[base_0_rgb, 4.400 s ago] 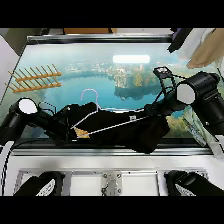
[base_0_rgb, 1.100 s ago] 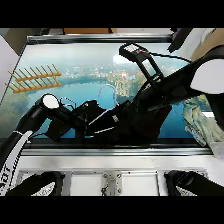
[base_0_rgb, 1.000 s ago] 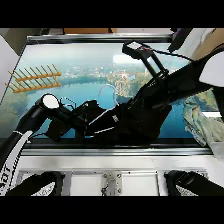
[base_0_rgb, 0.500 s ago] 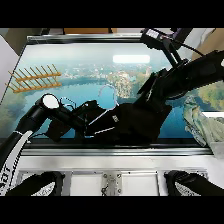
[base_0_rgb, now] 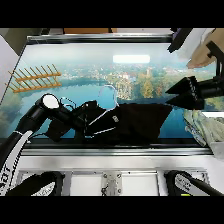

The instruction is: Fold the clothes and pants, and hang the long-sleeved shirts on hangers.

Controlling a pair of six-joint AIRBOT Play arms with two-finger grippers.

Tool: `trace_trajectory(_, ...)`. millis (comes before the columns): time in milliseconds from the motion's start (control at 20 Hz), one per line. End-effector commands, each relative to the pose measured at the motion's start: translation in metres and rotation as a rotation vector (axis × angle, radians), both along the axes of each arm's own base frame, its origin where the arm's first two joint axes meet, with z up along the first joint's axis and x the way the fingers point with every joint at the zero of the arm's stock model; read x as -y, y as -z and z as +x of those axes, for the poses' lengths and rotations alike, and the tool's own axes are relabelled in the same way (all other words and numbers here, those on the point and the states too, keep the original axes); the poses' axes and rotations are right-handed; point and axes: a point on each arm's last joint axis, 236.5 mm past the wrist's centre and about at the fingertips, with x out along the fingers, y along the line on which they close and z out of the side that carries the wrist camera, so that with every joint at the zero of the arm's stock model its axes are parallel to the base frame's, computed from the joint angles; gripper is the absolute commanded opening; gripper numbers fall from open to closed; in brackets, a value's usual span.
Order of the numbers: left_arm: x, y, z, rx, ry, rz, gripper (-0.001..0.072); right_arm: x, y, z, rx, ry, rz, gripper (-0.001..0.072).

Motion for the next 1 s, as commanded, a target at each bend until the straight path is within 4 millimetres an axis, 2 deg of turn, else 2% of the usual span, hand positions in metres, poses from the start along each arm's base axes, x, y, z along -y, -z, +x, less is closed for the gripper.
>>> trace_trajectory(0,0.0,0.0,0.0,-0.001,0.001,0.0,0.0024,0.028,0.029,0.0,0.093,0.012,0.122,0.0535)
trace_trajectory(150,0.0,0.0,-0.001,-0.003,0.002,0.0,0.0024,0.031,0.057,0.001,0.071,-0.019,0.131,0.0535)
trace_trajectory(400,-0.001,-0.001,-0.004,-0.015,0.012,0.0,0.0024,0.025,0.08,0.007,0.048,-0.078,0.159,0.0535)
trace_trajectory(950,-0.001,-0.001,-0.004,-0.014,0.012,0.001,0.0024,-0.026,0.11,-0.007,-0.045,-0.279,0.168,0.0535)
